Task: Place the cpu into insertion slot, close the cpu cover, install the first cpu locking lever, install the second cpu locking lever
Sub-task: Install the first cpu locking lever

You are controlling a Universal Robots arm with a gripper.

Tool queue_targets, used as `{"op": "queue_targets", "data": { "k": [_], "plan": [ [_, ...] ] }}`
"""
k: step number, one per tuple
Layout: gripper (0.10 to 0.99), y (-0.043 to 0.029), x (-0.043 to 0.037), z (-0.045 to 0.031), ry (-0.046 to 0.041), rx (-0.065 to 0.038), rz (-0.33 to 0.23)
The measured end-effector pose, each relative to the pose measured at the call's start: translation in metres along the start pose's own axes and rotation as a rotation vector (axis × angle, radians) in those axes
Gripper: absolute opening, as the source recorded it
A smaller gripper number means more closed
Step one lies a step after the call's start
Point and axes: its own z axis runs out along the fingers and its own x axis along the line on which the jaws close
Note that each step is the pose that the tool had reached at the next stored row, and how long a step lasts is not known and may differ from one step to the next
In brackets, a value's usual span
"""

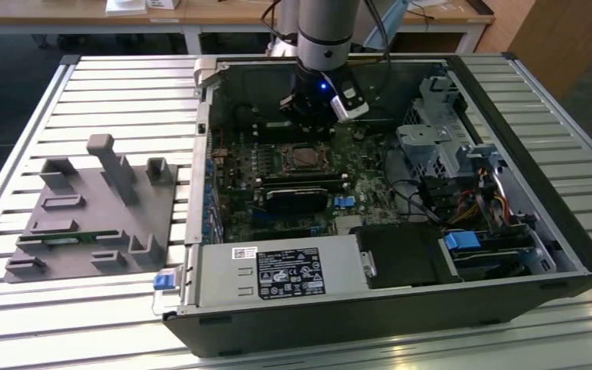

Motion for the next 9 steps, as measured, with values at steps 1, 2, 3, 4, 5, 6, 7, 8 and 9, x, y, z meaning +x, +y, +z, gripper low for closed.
{"op": "queue_targets", "data": {
  "k": [1, 2, 3, 4, 5, 6, 7, 8, 9],
  "plan": [
    [0.106, 0.0000, 0.0000, 0.0000, 0.0001, 0.000, 0.000],
    [0.106, 0.0000, 0.0000, 0.0000, 0.0002, 0.000, 0.000],
    [0.106, 0.0000, 0.0000, -0.0001, 0.0001, 0.000, 0.000],
    [0.106, 0.0002, -0.0002, 0.0001, -0.0006, -0.001, 0.000],
    [0.106, 0.0002, -0.0001, -0.0003, -0.0004, -0.001, 0.000],
    [0.106, 0.0001, -0.0001, -0.0009, -0.0001, 0.000, 0.000],
    [0.106, 0.0001, -0.0001, -0.0013, 0.0001, 0.000, 0.000],
    [0.106, 0.0002, -0.0001, -0.0020, 0.0001, 0.000, 0.000],
    [0.106, 0.0002, 0.0000, -0.0025, 0.0002, 0.000, 0.000]
  ]
}}
